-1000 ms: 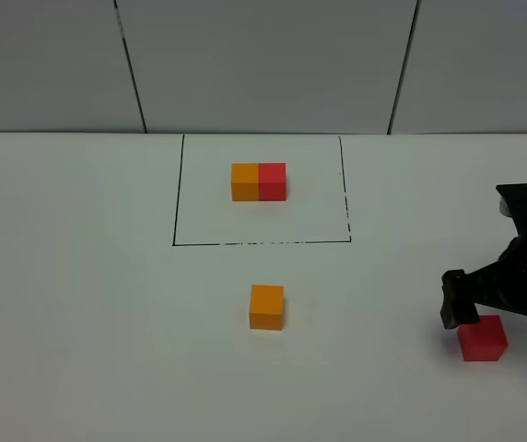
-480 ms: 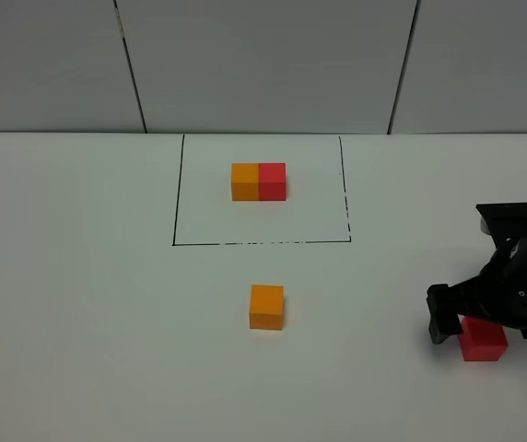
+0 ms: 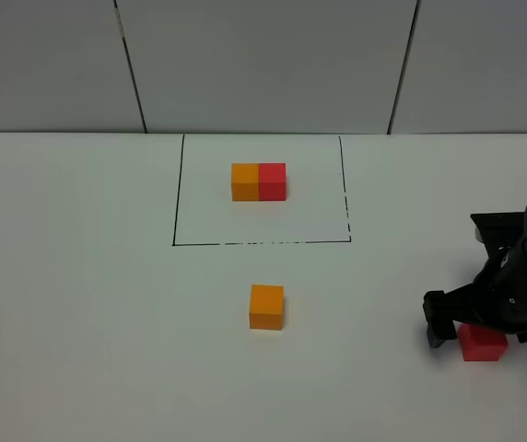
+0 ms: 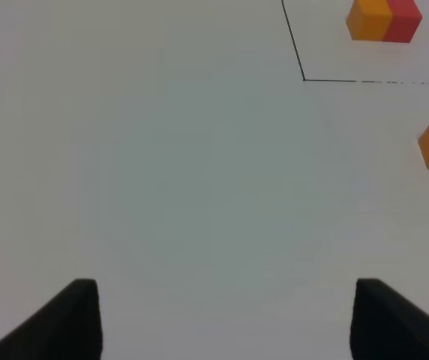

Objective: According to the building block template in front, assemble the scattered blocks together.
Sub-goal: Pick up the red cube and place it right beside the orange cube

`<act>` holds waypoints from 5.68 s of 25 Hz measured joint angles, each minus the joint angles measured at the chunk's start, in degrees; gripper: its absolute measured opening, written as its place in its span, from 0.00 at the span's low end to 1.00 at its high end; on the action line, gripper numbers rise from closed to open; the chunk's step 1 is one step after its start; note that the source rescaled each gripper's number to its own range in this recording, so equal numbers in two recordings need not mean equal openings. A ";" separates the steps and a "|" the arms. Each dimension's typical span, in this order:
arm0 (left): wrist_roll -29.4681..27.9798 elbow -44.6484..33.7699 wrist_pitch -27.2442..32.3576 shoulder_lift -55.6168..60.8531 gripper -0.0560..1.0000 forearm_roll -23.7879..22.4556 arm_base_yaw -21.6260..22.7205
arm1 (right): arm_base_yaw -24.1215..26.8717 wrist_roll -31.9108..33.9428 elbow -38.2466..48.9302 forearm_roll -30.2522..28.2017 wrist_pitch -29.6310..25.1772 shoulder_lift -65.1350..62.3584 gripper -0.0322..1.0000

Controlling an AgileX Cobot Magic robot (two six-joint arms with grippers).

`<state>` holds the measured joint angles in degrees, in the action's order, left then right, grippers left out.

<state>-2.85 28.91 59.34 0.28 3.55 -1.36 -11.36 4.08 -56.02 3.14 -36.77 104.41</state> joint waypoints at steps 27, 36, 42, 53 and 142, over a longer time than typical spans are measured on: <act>0.00 0.00 0.00 0.00 0.55 0.00 0.00 | -0.07 1.30 0.32 -3.14 1.99 5.46 0.95; 0.00 0.00 0.00 0.00 0.55 0.00 0.00 | -0.26 1.37 -0.16 -3.51 1.62 6.00 0.55; 0.00 0.00 0.00 0.00 0.55 0.00 0.00 | -0.26 1.31 -0.26 -3.56 1.68 6.07 0.05; 0.00 0.00 0.00 0.00 0.55 0.00 0.00 | -0.88 -21.76 0.29 -3.48 -2.83 3.09 0.05; 0.00 0.00 0.00 0.00 0.55 0.00 0.00 | -24.46 -52.16 -35.50 -4.11 -16.38 24.38 0.04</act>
<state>-2.85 28.91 59.34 0.28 3.55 -1.36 -35.82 -48.08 -91.52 -0.97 -53.15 128.78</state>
